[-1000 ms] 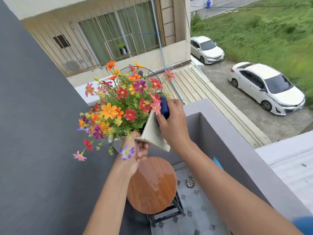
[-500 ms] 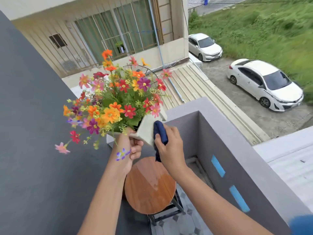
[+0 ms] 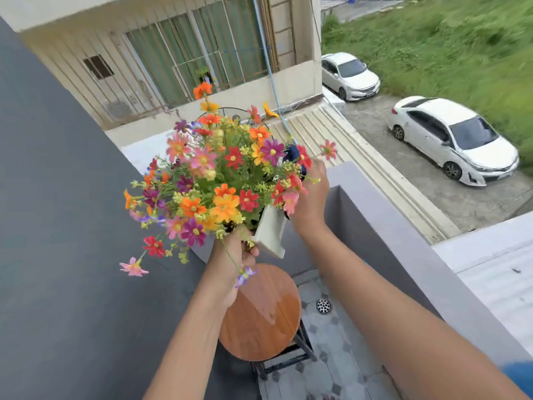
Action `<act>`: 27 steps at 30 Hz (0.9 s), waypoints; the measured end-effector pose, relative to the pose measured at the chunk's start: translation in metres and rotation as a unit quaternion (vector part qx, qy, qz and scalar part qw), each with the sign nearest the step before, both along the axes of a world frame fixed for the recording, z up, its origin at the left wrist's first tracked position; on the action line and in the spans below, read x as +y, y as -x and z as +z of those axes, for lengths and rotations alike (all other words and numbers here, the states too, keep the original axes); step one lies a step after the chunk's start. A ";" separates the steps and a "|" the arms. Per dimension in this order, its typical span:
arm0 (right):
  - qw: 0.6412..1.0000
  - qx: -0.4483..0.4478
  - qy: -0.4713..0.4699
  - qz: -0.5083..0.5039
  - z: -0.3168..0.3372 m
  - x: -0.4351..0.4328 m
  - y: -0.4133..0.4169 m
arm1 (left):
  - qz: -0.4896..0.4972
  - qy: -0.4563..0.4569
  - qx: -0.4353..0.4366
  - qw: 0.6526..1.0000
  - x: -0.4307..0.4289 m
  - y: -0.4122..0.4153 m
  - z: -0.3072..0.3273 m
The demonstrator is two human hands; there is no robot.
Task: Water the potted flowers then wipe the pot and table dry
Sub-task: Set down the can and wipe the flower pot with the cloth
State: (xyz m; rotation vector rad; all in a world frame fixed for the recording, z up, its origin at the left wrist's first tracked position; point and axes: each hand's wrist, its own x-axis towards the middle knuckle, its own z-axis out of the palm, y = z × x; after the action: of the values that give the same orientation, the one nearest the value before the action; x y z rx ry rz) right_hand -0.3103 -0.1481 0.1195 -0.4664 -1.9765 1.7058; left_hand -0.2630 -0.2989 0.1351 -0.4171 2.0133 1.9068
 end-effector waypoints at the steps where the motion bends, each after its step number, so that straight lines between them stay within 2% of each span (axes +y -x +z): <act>1: 1.000 0.010 -0.008 -0.006 -0.001 -0.001 0.002 | 0.002 -0.008 0.000 1.000 0.001 0.000 0.001; 5: 0.995 0.090 -0.048 -0.009 -0.003 -0.026 -0.021 | 0.020 -0.048 -0.017 0.999 0.007 0.008 0.007; 8: 0.989 0.127 -0.062 0.036 -0.019 -0.051 -0.061 | 0.032 -0.085 -0.024 0.996 0.004 0.016 0.012; 11: 0.986 0.121 -0.088 0.073 -0.049 -0.056 -0.082 | 0.028 -0.105 -0.020 0.994 -0.004 0.020 0.013; 15: 0.996 0.069 -0.023 0.045 -0.060 -0.047 -0.076 | 0.023 -0.114 -0.021 0.993 -0.003 0.015 0.014; 24: 0.991 0.126 0.038 -0.029 0.007 -0.043 -0.048 | 0.028 -0.068 -0.029 0.997 0.010 0.006 0.013; 27: 0.989 0.132 -0.002 -0.074 0.010 -0.019 -0.028 | 0.002 -0.067 -0.027 0.997 0.008 0.000 0.017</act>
State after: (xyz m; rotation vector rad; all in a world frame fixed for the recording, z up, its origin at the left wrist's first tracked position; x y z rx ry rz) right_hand -0.2820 -0.1674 0.1292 -0.3560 -1.7145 1.5815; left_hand -0.2627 -0.2911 0.1519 -0.4328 1.8384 1.9974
